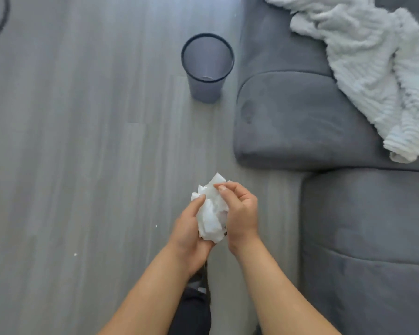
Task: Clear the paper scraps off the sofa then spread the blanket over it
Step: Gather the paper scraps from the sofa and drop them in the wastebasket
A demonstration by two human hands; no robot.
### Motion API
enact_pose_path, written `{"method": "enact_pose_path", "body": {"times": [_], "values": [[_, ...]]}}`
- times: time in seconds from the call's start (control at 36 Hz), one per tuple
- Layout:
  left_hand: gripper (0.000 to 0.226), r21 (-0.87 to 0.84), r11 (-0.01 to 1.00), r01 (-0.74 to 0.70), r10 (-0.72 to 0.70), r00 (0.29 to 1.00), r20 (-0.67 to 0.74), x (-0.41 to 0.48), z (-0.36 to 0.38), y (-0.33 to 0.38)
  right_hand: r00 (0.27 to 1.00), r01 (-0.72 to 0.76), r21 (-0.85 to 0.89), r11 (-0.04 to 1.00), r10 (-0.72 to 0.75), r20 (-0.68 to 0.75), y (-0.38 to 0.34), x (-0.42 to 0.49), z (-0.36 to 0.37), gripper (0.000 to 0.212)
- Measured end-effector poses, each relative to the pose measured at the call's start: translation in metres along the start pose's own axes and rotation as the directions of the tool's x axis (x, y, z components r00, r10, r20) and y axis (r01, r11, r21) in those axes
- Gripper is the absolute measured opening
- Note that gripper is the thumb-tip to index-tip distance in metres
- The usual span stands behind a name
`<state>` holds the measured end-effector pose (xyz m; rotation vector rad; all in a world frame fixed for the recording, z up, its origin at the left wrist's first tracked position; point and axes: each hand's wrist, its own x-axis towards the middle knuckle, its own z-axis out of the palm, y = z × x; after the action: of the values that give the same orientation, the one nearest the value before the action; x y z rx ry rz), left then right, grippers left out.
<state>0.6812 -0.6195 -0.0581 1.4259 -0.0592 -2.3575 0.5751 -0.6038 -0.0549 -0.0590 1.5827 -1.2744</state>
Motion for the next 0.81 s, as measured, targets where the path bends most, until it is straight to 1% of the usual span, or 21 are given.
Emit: {"method": "enact_pose_path", "body": {"times": [0.08, 0.14, 0.22, 0.31, 0.42, 0.5, 0.53, 0.58, 0.61, 0.64, 0.69, 0.75, 0.81], "values": [[0.042, -0.067, 0.997, -0.032, 0.031, 1.000, -0.004, 0.001, -0.006, 0.032, 1.000, 0.021, -0.033, 0.999, -0.020, 0.023, -0.006, 0.014, 0.038, 0.009], [0.042, -0.090, 0.995, -0.045, 0.044, 0.999, -0.014, 0.013, -0.012, 0.058, 0.999, 0.009, -0.064, 0.998, -0.007, 0.038, -0.011, 0.032, 0.066, 0.009], [0.042, -0.127, 0.989, -0.076, 0.072, 0.997, -0.037, 0.029, -0.008, 0.088, 0.998, -0.002, -0.116, 0.993, 0.009, 0.058, -0.024, 0.060, 0.088, 0.013], [0.041, -0.185, 0.980, -0.070, 0.060, 0.996, -0.062, 0.058, 0.005, 0.117, 0.999, -0.010, -0.149, 0.989, 0.017, 0.046, -0.044, 0.099, 0.103, 0.015], [0.043, -0.171, 0.985, -0.022, 0.006, 0.996, -0.092, 0.106, 0.041, 0.157, 1.000, -0.022, -0.205, 0.978, 0.026, 0.016, -0.079, 0.162, 0.109, 0.012], [0.043, -0.142, 0.989, 0.031, -0.044, 0.995, -0.084, 0.139, 0.073, 0.191, 0.999, -0.054, -0.219, 0.974, 0.052, -0.013, -0.106, 0.207, 0.113, 0.014], [0.043, -0.143, 0.989, 0.037, -0.053, 0.992, -0.114, 0.156, 0.083, 0.206, 0.997, -0.072, -0.197, 0.978, 0.068, -0.027, -0.116, 0.227, 0.115, 0.014], [0.043, -0.145, 0.988, 0.045, -0.064, 0.990, -0.129, 0.192, 0.106, 0.242, 0.996, -0.085, -0.168, 0.982, 0.082, -0.023, -0.142, 0.268, 0.124, 0.013], [0.044, -0.137, 0.990, 0.043, -0.059, 0.991, -0.117, 0.211, 0.121, 0.262, 0.998, -0.056, -0.170, 0.984, 0.056, -0.003, -0.156, 0.291, 0.129, 0.011], [0.044, -0.122, 0.991, 0.050, -0.064, 0.991, -0.115, 0.226, 0.132, 0.274, 1.000, -0.027, -0.209, 0.978, 0.025, -0.012, -0.165, 0.308, 0.131, 0.007], [0.044, -0.090, 0.993, 0.080, -0.090, 0.988, -0.122, 0.253, 0.155, 0.301, 0.997, -0.037, -0.264, 0.964, 0.016, -0.078, -0.182, 0.345, 0.136, 0.007], [0.043, -0.083, 0.991, 0.107, -0.115, 0.988, -0.103, 0.278, 0.170, 0.324, 0.996, -0.031, -0.260, 0.965, 0.006, -0.094, -0.196, 0.376, 0.145, 0.005], [0.042, -0.097, 0.988, 0.122, -0.133, 0.984, -0.117, 0.303, 0.183, 0.349, 0.995, -0.036, -0.253, 0.967, 0.012, -0.099, -0.209, 0.409, 0.158, 0.003]]}}
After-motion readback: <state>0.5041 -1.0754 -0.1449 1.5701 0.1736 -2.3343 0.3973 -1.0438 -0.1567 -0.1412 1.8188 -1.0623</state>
